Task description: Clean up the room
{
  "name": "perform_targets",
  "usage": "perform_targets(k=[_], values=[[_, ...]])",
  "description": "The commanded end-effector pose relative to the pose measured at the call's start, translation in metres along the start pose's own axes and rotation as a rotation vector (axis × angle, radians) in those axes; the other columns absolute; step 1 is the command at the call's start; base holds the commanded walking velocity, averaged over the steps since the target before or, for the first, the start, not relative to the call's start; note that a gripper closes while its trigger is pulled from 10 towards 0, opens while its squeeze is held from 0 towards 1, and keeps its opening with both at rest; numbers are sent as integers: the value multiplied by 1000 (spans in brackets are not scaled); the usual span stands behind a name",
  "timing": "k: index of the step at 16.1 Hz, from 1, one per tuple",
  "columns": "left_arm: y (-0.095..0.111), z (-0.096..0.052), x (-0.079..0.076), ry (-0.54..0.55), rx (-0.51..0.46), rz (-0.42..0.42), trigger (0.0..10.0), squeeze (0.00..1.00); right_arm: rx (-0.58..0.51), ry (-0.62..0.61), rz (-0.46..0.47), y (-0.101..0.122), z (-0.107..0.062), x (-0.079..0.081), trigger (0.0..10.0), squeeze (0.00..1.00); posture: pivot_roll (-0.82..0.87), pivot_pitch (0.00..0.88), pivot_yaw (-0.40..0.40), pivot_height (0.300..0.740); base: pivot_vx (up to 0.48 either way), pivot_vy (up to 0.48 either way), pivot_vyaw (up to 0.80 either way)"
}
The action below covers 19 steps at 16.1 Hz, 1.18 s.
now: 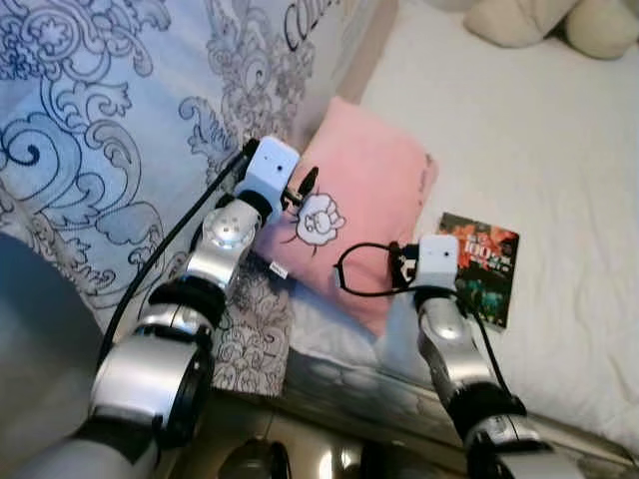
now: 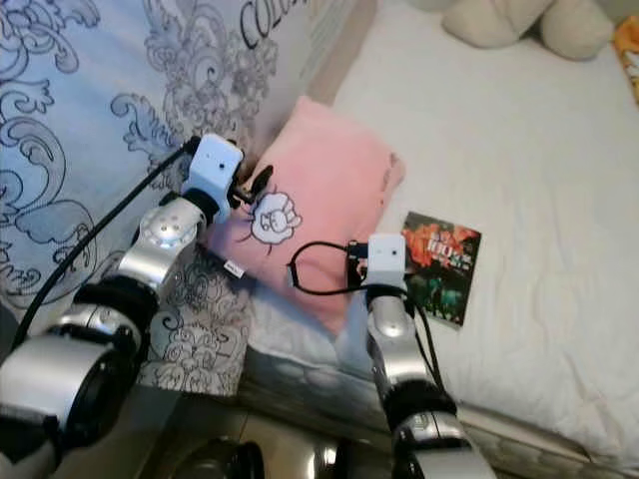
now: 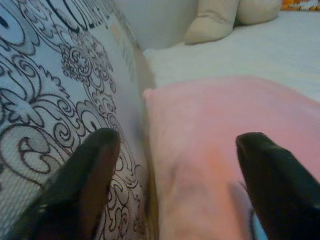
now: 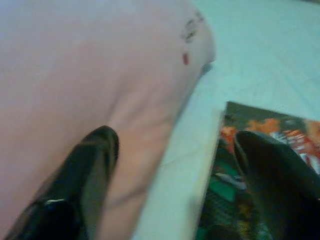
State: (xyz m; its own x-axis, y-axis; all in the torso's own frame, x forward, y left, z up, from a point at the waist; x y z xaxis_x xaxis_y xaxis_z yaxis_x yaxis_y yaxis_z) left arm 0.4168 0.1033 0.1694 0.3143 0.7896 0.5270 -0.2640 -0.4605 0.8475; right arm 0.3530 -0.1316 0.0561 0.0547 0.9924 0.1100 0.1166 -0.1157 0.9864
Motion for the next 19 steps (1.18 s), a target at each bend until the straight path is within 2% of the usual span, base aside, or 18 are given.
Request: perform_targets(k=[1, 2, 3, 4, 6, 7, 8, 9, 10, 11, 12, 13, 15, 17, 19], values=[[-3, -4, -1, 1, -9, -17, 10000, 1000, -4, 4, -15, 1, -2, -2, 10000, 1000, 47, 12, -22, 740, 0, 0, 0], [-3, -11, -8, 6, -33, -101, 10000, 1000, -44, -12, -31, 8, -11, -10, 10000, 1000, 52, 0, -27, 740, 0, 0, 0], [9, -22, 1, 133, -132, -241, 10000, 1000, -107, -26, -42, 21, -24, -15, 10000, 1000, 55, 0, -30, 740, 0, 0, 0], [9, -31, 0, 159, -138, -270, 10000, 1000, -160, -34, -60, 31, -37, -20, 10000, 1000, 58, 0, -33, 740, 0, 0, 0], [8, -49, -16, 141, -125, -258, 10000, 1000, -250, -92, -75, 44, -65, -39, 10000, 1000, 84, 0, -23, 740, 0, 0, 0], [7, -54, -15, 158, -122, -299, 10000, 1000, -264, -106, -28, 45, -72, -45, 10000, 1000, 85, 0, -15, 740, 0, 0, 0], [-2, -59, -9, 166, -97, -311, 10000, 0, -244, -175, -1, 37, -86, -65, 10000, 1000, 91, 0, -11, 740, 0, 0, 0], [-1, -63, -5, 140, -94, -273, 10000, 0, -203, -201, -18, 32, -96, -76, 10000, 1000, 91, 0, -13, 740, 0, 0, 0], [0, -65, -7, 125, -77, -234, 10000, 0, -153, -178, -72, 26, -102, -78, 10000, 1000, 90, 0, -15, 740, 0, -480, 0], [0, -65, -11, 119, -65, -234, 10000, 0, -122, -178, -102, 23, -103, -81, 10000, 729, 86, 0, -15, 740, 0, -480, 0], [1, -63, -15, 119, -59, -262, 10000, 0, -123, -193, -111, 24, -100, -81, 10000, 0, 72, 0, -13, 740, 0, -480, 0], [-3, -60, -25, 126, -40, -314, 10000, 0, -130, -209, -107, 25, -89, -78, 10000, 0, 57, 0, -19, 740, 0, -472, 0], [-10, -59, -36, 118, -12, -366, 10000, 0, -142, -214, -100, 27, -79, -73, 10000, 0, 46, 0, -24, 740, 0, -469, 0], [-18, -60, -46, 95, 21, -357, 10000, 0, -145, -147, -92, 30, -74, -63, 10000, 0, 34, 0, -20, 740, 0, -469, 0], [-17, -60, -49, 87, 19, -350, 10000, 0, -129, -137, -101, 26, -72, -63, 10000, 0, 34, 0, -22, 740, 0, -469, 0]])
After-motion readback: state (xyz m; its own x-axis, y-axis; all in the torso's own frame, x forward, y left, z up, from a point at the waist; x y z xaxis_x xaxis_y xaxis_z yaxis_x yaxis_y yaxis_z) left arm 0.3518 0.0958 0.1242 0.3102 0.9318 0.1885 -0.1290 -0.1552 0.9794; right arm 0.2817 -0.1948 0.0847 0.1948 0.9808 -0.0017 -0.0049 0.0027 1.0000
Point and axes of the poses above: a point about 5 cm out from each wrist's last joint towards the gripper, its own z axis pointing out of the wrist towards the gripper, its own y axis along the axis of the wrist's last joint, x = y × z, the point moved 3 cm from there along z, pointing out of the wrist towards the gripper, and after that the axes turned 10 degrees about z, right-handed, at the moved point
